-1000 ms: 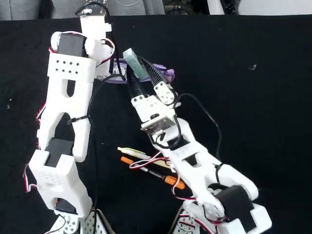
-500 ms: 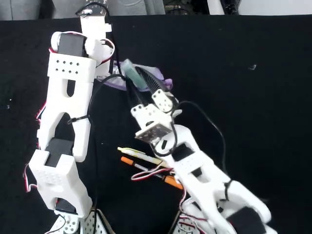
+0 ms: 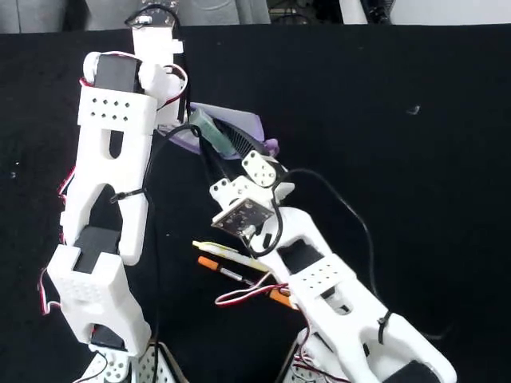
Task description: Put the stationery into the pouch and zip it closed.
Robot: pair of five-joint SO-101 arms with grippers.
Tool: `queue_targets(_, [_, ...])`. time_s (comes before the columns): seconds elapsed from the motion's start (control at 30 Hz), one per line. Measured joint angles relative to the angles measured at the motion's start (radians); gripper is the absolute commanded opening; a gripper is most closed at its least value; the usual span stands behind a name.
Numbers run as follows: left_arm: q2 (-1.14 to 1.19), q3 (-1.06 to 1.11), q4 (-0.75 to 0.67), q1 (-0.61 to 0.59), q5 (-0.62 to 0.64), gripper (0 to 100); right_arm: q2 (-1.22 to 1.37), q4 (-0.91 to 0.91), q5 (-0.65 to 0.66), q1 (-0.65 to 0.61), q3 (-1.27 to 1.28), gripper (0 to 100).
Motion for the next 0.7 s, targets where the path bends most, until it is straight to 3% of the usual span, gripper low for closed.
queue_targets(0.47, [0.000,0.000,0.000,-0.002,-0.003,3,-0.098,0.005,0.003,-0.028,0.005,1.1])
queue_targets(0.7, [0.000,0.000,0.000,-0.002,-0.003,3,-0.238,0.164,0.003,-0.037,0.006,1.1])
